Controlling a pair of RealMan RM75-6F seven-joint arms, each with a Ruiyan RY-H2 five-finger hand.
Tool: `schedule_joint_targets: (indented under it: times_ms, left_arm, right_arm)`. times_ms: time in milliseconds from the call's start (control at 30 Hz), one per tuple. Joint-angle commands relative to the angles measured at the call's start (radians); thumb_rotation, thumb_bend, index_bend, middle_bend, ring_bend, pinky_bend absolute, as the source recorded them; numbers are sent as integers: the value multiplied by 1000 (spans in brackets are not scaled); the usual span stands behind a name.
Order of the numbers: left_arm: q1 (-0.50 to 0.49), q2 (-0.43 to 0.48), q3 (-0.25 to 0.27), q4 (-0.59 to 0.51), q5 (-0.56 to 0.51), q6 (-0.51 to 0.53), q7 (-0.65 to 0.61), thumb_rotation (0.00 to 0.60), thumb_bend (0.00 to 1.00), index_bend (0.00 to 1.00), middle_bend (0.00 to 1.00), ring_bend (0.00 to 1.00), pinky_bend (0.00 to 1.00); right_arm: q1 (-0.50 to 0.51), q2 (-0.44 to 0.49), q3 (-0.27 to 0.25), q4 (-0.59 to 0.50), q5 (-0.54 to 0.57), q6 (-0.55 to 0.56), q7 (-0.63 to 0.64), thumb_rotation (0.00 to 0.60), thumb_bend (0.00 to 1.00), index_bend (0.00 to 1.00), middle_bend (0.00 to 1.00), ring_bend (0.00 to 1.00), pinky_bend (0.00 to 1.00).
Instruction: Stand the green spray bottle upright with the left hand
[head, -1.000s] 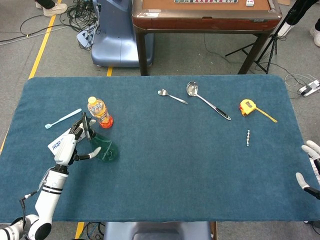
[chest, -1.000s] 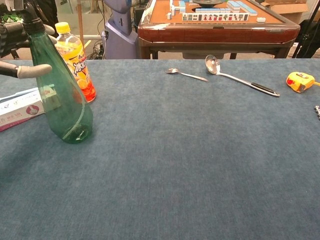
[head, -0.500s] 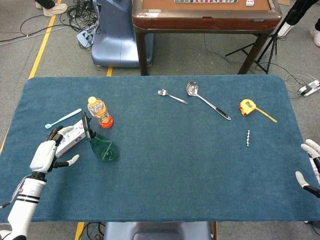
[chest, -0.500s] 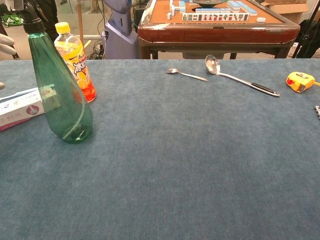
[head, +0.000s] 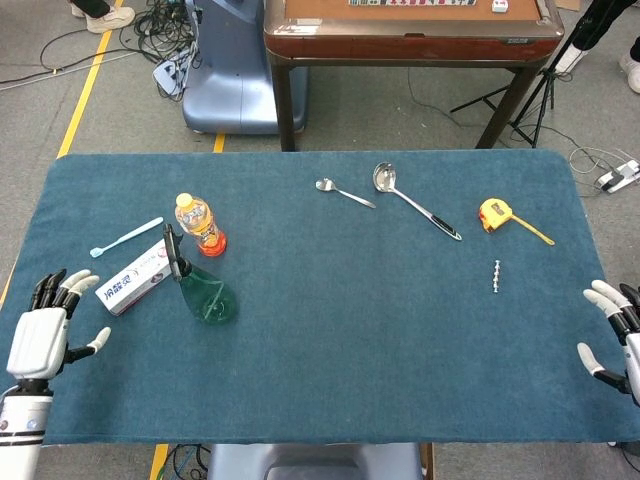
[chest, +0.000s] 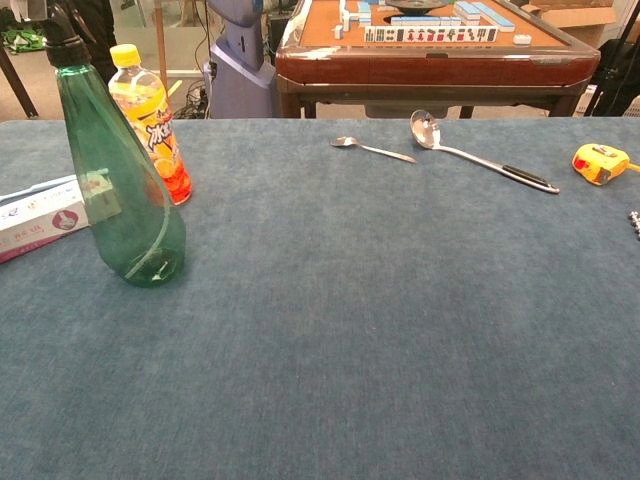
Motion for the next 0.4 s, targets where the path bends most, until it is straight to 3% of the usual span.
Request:
schedule_joint_targets:
  times_ms: [33, 400]
  left_arm:
    - [34, 7, 32, -19, 42, 33, 34, 600, 267, 204, 144, 19, 0]
    - [78, 5, 67, -29, 134, 74, 113, 600, 267, 211, 144, 19, 0]
  right_arm:
    - [2, -4, -6, 4, -8, -4, 3, 600, 326, 206, 161, 67, 61]
    - [0, -28, -25, 8, -24, -6, 5, 600, 327, 206, 167, 68, 61]
